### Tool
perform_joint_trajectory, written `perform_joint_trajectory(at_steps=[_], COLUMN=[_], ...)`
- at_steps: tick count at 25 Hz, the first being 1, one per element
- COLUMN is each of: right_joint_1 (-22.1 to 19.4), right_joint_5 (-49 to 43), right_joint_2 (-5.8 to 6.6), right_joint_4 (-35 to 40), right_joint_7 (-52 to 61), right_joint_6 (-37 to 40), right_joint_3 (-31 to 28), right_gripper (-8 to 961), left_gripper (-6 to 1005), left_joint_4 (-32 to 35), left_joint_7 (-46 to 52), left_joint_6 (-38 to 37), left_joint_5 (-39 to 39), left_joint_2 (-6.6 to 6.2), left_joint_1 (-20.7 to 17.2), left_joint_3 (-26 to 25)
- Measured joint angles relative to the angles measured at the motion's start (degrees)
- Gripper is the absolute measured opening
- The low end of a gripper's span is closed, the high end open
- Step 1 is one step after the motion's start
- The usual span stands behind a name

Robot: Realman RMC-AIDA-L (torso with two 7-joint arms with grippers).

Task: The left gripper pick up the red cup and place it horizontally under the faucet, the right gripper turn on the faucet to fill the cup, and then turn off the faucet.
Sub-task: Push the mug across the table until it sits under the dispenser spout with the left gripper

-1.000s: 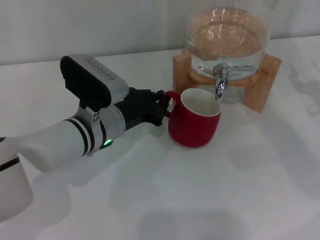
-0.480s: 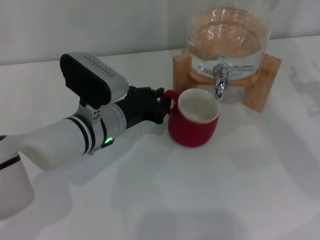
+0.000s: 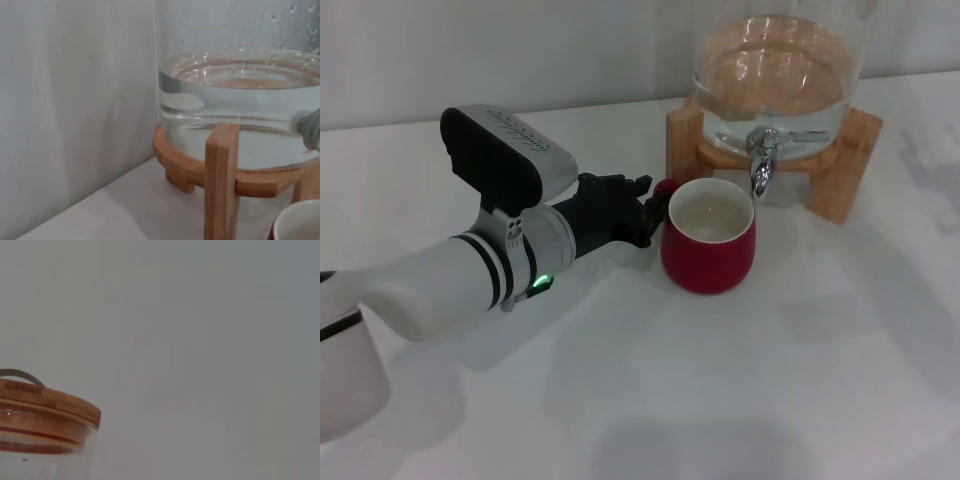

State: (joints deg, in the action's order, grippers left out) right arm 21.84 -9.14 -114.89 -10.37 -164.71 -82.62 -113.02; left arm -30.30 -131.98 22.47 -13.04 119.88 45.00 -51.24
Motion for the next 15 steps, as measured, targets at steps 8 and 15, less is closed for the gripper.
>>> perform_joint_trajectory(at_steps=[8, 15], right_joint_1=[-0.4, -0.8], right_joint_5=[0.0, 0.0], right_joint_2=[-0.07, -0.1], right_joint_4=[0.0, 0.0], right_joint_7=[0.0, 0.1], right_joint_6=[-0.2, -0.2], right_joint_3=[0.3, 0.7], right_gripper=[617, 617], left_gripper=[262, 262], left_joint_4=[-0.7, -2.2], left_joint_7=[0.7, 1.4], left_joint_6=[0.3, 0.4], left_joint_5=[-0.2, -0.5], left_joint_2=[0.0, -0.02], left_joint_1=[-0.6, -2.5], left_joint_3=[0.2, 0.7])
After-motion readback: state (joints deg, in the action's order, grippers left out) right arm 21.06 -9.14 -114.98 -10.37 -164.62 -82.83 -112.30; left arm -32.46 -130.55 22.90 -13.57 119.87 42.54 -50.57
